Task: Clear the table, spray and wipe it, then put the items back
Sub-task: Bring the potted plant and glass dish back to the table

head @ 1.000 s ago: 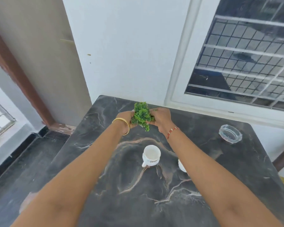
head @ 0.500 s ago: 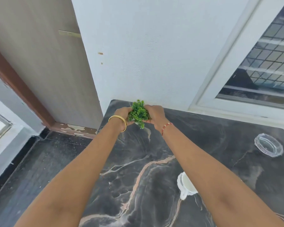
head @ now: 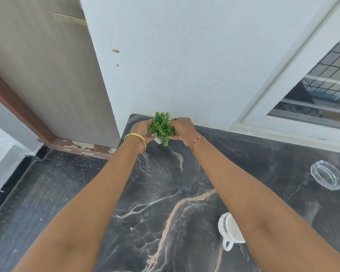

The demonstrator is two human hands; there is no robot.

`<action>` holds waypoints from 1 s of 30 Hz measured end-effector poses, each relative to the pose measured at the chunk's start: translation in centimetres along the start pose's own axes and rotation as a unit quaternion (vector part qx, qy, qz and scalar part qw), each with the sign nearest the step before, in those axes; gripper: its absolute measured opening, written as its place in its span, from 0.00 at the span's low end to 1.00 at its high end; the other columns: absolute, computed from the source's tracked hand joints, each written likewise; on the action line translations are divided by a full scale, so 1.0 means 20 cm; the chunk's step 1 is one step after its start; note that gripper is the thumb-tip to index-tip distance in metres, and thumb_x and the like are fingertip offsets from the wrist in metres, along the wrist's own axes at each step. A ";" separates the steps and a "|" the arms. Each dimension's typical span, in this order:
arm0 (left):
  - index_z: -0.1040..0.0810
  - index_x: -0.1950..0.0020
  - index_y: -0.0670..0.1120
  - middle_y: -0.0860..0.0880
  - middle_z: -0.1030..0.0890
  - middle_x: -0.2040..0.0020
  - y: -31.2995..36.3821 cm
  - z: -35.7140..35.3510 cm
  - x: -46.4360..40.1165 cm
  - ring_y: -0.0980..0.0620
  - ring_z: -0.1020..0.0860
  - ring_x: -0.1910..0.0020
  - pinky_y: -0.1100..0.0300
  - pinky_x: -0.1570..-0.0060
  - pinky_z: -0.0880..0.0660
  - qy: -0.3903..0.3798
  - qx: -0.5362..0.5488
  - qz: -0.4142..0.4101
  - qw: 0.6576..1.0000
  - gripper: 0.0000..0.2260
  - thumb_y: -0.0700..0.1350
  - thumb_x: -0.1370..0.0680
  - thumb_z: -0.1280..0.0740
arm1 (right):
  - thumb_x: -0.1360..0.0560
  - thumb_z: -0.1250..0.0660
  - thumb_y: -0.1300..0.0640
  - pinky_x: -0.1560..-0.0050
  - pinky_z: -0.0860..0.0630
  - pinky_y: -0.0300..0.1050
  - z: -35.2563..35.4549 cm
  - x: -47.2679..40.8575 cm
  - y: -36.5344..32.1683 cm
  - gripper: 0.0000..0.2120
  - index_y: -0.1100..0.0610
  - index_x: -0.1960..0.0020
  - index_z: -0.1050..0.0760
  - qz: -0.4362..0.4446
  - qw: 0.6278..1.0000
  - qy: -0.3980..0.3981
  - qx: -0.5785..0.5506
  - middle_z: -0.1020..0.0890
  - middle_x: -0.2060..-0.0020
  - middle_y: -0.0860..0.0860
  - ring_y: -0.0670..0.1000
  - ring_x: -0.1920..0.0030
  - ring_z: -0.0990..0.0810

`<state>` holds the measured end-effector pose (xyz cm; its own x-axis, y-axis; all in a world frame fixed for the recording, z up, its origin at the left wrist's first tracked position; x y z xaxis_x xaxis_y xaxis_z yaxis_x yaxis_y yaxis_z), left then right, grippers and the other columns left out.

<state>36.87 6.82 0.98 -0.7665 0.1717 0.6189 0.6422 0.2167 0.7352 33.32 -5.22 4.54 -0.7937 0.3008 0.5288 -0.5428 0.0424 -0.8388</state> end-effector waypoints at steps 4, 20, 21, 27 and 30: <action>0.25 0.58 0.46 0.50 0.24 0.61 0.00 0.01 0.04 0.51 0.24 0.59 0.55 0.45 0.26 0.016 -0.032 -0.017 0.999 0.06 0.41 0.22 0.39 | 0.25 0.35 0.61 0.51 0.20 0.50 -0.01 0.00 0.00 0.05 0.63 0.53 0.27 0.009 1.000 -0.001 0.017 0.22 0.49 0.59 0.57 0.45 0.21; 0.26 0.38 0.43 0.42 0.23 0.38 -0.10 -0.11 0.47 0.43 0.22 0.47 0.51 0.43 0.27 0.148 -0.260 -0.250 0.921 0.15 0.39 0.24 0.41 | 0.21 0.42 0.52 0.52 0.31 0.49 0.37 0.38 0.06 0.19 0.69 0.47 0.26 0.089 0.982 0.061 0.158 0.25 0.52 0.59 0.55 0.52 0.27; 0.26 0.38 0.44 0.42 0.25 0.35 -0.13 -0.14 0.52 0.44 0.24 0.42 0.52 0.40 0.28 0.143 -0.265 -0.255 0.919 0.15 0.39 0.24 0.41 | 0.21 0.42 0.52 0.52 0.32 0.48 0.41 0.41 0.08 0.16 0.66 0.48 0.25 0.088 0.982 0.064 0.157 0.26 0.52 0.57 0.55 0.52 0.28; 0.28 0.35 0.44 0.44 0.24 0.38 -0.41 -0.36 0.82 0.49 0.23 0.51 0.66 0.51 0.32 0.104 -0.310 -0.259 0.909 0.16 0.39 0.22 0.42 | 0.21 0.41 0.52 0.44 0.30 0.51 0.74 0.65 0.28 0.23 0.74 0.43 0.27 0.117 0.972 0.101 0.179 0.23 0.43 0.66 0.61 0.46 0.24; 0.27 0.36 0.44 0.43 0.24 0.37 -0.61 -0.46 0.92 0.46 0.24 0.43 0.60 0.43 0.31 0.071 -0.356 -0.239 0.901 0.15 0.40 0.22 0.41 | 0.22 0.41 0.53 0.46 0.30 0.49 0.94 0.78 0.41 0.20 0.72 0.54 0.23 0.112 0.960 0.119 0.228 0.22 0.53 0.62 0.60 0.49 0.24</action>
<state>15.00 -1.53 6.03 -0.9804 0.0862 0.1771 0.1209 -0.4463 0.8867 11.41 -18.06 8.39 -0.8492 0.4644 0.2514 -0.4719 -0.4538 -0.7559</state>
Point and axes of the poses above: each hand's wrist, its own x-axis away from the middle knuckle, its own z-axis out of the back of the hand, y = z × x, the point moved 2 cm from there along -x, towards the middle knuckle
